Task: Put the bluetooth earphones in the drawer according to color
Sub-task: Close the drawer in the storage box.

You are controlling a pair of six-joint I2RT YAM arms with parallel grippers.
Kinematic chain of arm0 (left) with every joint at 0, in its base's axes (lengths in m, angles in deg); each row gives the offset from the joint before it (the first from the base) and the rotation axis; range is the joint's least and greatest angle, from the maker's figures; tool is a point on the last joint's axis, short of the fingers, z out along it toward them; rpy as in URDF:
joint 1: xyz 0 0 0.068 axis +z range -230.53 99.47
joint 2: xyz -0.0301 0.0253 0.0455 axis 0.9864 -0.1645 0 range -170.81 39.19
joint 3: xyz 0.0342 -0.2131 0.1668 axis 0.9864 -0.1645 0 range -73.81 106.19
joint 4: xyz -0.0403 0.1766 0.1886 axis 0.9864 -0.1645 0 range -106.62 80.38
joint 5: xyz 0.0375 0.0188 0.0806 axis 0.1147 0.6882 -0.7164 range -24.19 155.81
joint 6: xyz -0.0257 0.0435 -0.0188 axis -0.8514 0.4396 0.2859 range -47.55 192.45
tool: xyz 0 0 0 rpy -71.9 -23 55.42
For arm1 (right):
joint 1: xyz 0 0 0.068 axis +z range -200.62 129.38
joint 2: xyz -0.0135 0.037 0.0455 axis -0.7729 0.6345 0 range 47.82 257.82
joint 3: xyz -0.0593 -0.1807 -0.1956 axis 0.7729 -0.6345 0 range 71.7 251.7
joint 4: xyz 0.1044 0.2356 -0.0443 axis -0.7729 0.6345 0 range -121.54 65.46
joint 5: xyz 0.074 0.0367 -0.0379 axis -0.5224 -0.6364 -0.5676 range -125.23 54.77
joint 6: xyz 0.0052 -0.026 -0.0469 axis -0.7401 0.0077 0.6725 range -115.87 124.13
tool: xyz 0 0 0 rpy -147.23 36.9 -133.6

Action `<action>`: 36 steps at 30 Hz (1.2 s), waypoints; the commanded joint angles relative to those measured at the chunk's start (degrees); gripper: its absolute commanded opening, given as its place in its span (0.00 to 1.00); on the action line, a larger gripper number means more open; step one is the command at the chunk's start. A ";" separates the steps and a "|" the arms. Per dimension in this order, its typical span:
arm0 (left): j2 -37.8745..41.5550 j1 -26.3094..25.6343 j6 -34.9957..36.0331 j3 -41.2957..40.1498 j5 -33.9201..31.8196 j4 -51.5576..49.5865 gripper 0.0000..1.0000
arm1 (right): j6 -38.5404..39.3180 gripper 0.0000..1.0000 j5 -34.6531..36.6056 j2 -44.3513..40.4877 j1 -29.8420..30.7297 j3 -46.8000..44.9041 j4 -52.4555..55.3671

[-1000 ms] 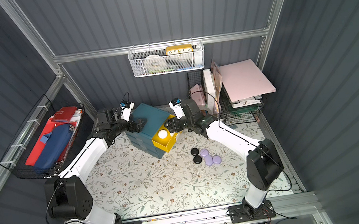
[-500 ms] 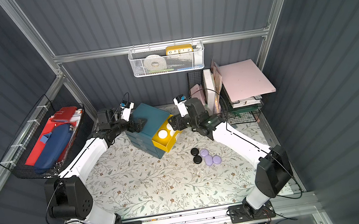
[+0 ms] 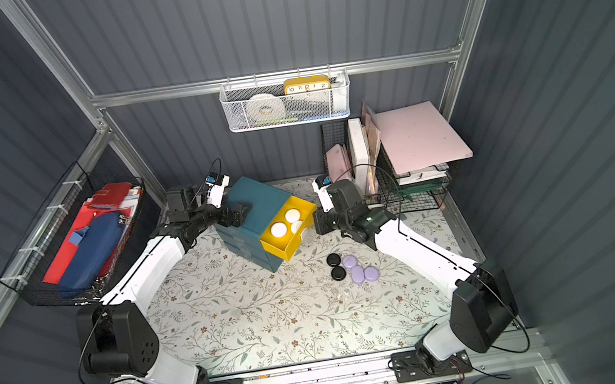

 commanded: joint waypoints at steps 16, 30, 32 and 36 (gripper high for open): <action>-3.11 0.38 -2.40 -2.23 -1.52 -9.81 0.99 | -3.27 0.00 -5.00 7.70 -0.37 2.76 -4.10; -3.18 0.38 -2.49 -2.21 -1.71 -9.90 0.99 | -6.68 0.00 -12.05 14.48 -0.32 6.37 -12.89; -3.26 0.38 -2.50 -2.09 -1.79 -9.90 0.99 | -7.31 0.00 -12.49 14.87 -0.31 6.20 -14.58; -3.36 0.38 -2.50 -2.11 -1.58 -9.90 0.99 | -8.62 0.00 -13.47 16.02 -0.34 6.38 -16.39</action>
